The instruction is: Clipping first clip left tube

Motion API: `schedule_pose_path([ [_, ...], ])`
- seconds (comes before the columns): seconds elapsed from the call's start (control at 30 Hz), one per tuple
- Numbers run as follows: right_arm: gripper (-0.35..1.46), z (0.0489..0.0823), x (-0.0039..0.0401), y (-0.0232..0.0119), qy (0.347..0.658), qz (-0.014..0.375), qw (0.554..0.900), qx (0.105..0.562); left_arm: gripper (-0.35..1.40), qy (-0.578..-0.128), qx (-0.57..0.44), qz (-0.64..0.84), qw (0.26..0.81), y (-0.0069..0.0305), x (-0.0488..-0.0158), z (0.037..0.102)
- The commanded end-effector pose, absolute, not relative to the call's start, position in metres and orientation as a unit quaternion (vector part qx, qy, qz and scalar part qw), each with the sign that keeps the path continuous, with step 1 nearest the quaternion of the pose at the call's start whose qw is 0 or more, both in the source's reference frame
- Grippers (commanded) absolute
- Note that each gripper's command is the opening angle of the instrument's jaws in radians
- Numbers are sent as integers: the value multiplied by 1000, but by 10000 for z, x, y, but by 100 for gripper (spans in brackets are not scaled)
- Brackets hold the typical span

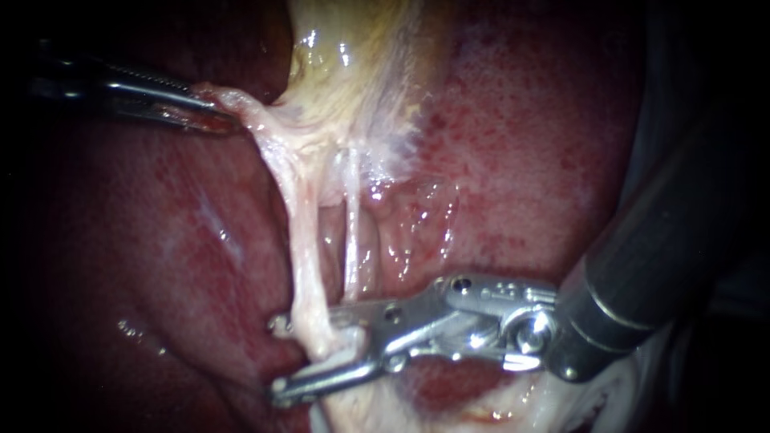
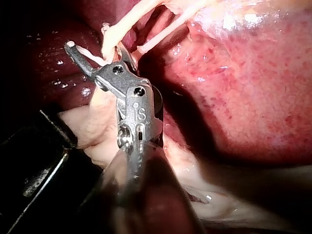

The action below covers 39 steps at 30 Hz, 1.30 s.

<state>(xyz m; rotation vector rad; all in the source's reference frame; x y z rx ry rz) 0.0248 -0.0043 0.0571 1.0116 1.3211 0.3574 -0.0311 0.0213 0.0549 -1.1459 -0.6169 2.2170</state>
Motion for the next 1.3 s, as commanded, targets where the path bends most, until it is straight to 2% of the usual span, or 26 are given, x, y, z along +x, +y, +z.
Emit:
schedule_pose_path([
  [0.03,44,569,248,-42,583,155,659,450,-35,-230,-428,827,281,214,-311,549],
  [0.27,31,573,245,-36,578,170,657,453,-35,-230,-428,827,281,214,-311,549],
  [0.5,8,576,240,-34,568,184,653,465,-35,-230,-428,827,281,214,-311,550],
  [0.73,-35,573,238,-33,563,192,651,473,-35,-230,-428,827,282,214,-311,550],
  [0.9,-35,574,234,-32,551,207,646,486,-35,-230,-428,827,282,214,-311,550],
  [1.3,-35,578,233,-32,551,208,644,488,-35,-230,-428,827,282,215,-312,551],
])
